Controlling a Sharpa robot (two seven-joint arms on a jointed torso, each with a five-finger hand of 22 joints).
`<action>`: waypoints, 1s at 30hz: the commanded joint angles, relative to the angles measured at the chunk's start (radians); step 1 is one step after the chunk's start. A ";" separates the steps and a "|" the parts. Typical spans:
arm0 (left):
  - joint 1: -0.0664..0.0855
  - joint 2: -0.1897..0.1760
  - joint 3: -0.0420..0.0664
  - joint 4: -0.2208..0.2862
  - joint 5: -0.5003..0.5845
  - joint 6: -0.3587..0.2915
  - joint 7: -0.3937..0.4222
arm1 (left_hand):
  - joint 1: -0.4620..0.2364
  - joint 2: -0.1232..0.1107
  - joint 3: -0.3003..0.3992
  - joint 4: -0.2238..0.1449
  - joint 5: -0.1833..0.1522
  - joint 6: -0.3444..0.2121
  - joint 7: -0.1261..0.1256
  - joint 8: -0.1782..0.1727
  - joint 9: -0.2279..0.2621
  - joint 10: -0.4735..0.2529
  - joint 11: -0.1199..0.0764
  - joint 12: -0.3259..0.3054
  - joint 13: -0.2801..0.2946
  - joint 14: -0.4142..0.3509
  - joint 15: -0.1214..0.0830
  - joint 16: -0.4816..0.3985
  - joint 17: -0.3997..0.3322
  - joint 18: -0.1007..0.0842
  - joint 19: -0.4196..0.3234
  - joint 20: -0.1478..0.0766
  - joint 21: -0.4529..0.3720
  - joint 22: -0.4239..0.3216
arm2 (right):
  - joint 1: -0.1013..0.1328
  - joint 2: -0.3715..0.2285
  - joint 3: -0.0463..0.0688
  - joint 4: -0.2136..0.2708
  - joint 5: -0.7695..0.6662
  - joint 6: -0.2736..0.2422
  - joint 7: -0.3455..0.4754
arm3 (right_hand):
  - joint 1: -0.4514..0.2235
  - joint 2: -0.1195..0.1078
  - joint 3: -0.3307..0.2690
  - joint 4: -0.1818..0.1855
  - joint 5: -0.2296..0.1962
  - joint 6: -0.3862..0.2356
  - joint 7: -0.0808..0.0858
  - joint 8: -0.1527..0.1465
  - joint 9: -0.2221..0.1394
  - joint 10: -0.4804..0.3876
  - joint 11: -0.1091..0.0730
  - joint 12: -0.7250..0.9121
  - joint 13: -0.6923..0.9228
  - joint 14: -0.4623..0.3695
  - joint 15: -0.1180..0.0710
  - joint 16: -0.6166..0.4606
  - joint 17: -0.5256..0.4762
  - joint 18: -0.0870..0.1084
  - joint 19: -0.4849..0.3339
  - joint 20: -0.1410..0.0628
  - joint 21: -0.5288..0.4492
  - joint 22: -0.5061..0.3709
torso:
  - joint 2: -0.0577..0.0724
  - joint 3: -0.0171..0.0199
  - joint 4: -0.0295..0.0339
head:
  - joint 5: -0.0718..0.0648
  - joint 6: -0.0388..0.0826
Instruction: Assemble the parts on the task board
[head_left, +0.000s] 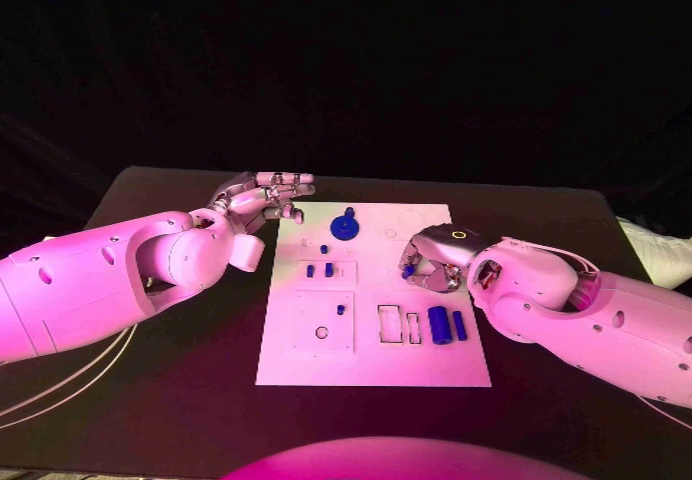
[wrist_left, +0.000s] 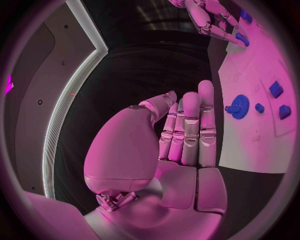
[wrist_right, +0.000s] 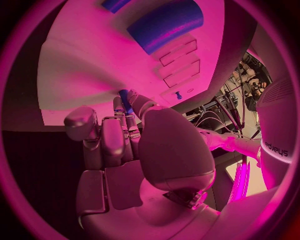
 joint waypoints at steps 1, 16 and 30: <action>0.000 0.002 0.000 0.002 0.000 0.020 0.001 | 0.007 0.008 -0.008 -0.001 0.001 -0.005 0.001 0.001 -0.001 -0.006 -0.002 0.005 -0.001 -0.009 0.002 -0.005 -0.002 0.017 -0.007 -0.002 -0.006 -0.002 | -0.005 0.007 -0.007 -0.006 -0.028 0.008 0.000 | -0.002 0.017 0.012 0.002 -0.006 0.020 -0.001 0.008 0.003 0.019 -0.001 -0.005 0.003 0.036 -0.010 0.009 0.005 -0.001 0.009 0.000 0.010 0.008 | 0.001 0.0008 -0.0010 | 0.000 -0.001; 0.000 -0.001 0.000 -0.002 0.000 0.023 -0.003 | 0.007 0.008 -0.008 -0.001 0.001 -0.004 0.001 0.001 0.000 -0.006 -0.002 0.005 -0.001 -0.009 0.002 -0.005 -0.002 0.017 -0.007 -0.002 -0.006 -0.002 | -0.007 -0.041 0.015 0.078 0.071 -0.176 -0.003 | 0.018 0.038 0.052 -0.017 -0.010 0.059 -0.002 0.021 0.016 0.074 -0.012 -0.010 0.006 0.036 -0.021 0.016 0.008 -0.007 0.027 -0.012 0.037 0.049 | -0.001 0.0001 -0.0013 | 0.000 -0.001; 0.000 0.003 -0.001 -0.007 0.000 0.027 -0.003 | 0.008 0.010 -0.009 -0.002 0.001 -0.004 0.001 0.002 0.000 -0.006 -0.002 0.006 -0.001 -0.010 0.002 -0.005 -0.003 0.017 -0.008 -0.002 -0.006 -0.002 | -0.021 -0.006 0.014 0.203 0.142 -0.151 0.014 | 0.021 0.034 0.061 -0.026 -0.009 0.058 0.003 0.018 0.018 0.076 -0.009 -0.019 0.005 0.035 -0.020 0.015 0.004 -0.007 0.027 -0.013 0.037 0.049 | -0.002 -0.0006 -0.0010 | 0.017 -0.002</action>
